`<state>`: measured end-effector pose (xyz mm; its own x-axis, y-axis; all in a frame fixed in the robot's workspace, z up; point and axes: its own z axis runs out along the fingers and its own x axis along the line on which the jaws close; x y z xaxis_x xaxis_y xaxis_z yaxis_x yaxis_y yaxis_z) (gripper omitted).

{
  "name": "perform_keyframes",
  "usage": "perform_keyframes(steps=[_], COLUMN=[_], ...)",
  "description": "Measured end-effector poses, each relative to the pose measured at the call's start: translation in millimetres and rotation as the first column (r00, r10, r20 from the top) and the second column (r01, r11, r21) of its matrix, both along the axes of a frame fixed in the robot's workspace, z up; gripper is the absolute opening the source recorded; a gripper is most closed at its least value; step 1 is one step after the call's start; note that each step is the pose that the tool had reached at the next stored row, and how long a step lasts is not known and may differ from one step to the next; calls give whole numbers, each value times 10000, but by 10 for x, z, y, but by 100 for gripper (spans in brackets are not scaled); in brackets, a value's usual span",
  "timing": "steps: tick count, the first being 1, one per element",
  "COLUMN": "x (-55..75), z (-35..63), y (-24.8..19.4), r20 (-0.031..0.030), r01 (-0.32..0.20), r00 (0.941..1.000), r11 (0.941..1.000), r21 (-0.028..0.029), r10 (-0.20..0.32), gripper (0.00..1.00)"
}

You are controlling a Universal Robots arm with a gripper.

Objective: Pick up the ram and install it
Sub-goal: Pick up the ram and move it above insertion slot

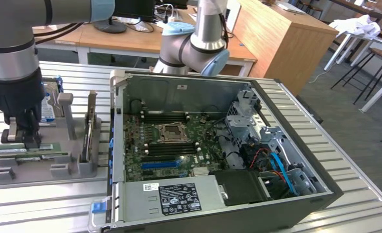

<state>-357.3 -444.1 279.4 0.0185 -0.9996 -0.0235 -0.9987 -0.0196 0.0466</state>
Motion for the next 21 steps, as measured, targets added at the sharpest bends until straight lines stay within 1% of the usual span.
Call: perform_keyframes(steps=[21], x=[4], z=[441], y=[0], r20=[0], r01=[0], r00=[10000], r11=[10000], r21=[0], r10=[0], gripper=[11])
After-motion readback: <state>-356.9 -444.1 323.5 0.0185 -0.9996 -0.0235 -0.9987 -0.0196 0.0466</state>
